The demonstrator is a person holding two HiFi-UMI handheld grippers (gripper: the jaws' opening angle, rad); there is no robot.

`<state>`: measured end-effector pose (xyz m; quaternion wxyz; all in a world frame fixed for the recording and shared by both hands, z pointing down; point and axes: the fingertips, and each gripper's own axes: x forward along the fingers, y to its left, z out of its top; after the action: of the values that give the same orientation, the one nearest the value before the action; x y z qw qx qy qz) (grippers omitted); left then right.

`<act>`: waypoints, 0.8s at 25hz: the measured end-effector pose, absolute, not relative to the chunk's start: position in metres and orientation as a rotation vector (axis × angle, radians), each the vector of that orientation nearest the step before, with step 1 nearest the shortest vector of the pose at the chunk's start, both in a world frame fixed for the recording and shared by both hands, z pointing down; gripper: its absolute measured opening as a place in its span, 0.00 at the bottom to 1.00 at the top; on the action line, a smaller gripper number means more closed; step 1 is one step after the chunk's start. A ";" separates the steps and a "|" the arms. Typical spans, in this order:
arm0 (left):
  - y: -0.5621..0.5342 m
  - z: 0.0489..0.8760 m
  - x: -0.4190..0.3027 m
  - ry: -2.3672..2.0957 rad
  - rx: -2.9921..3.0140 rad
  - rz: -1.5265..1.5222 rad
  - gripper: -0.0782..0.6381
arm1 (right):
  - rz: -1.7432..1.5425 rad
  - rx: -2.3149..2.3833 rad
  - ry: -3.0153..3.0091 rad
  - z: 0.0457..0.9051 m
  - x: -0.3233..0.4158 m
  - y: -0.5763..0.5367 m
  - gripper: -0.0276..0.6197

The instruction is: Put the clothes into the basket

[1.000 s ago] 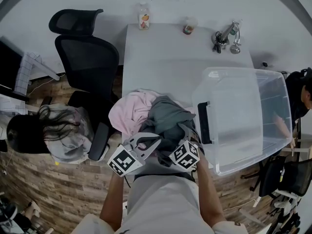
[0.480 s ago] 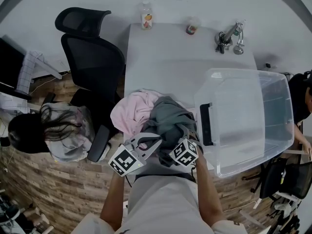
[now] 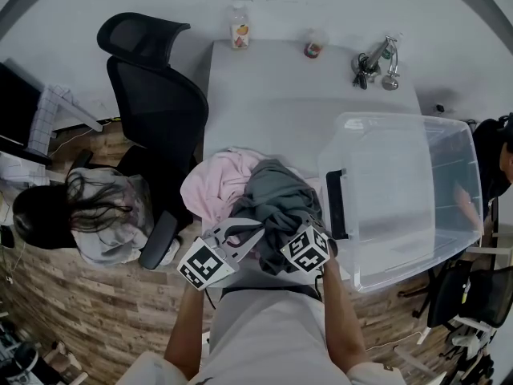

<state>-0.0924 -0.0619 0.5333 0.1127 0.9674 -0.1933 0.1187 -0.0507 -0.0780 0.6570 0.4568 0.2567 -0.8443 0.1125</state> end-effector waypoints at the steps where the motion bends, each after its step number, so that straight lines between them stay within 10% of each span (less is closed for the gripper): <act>1: -0.062 0.533 -0.092 -0.568 2.837 0.349 0.11 | 0.290 0.642 -2.090 0.655 -0.051 -0.078 0.22; 20: -0.063 0.490 -0.096 -0.634 2.929 0.326 0.11 | 0.513 0.914 -2.468 0.547 -0.050 -0.083 0.18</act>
<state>-0.0962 -0.0635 0.4897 0.0636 0.9696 -0.2100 0.1081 -0.0498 -0.0829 0.5473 0.2283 0.3318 -0.8962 0.1862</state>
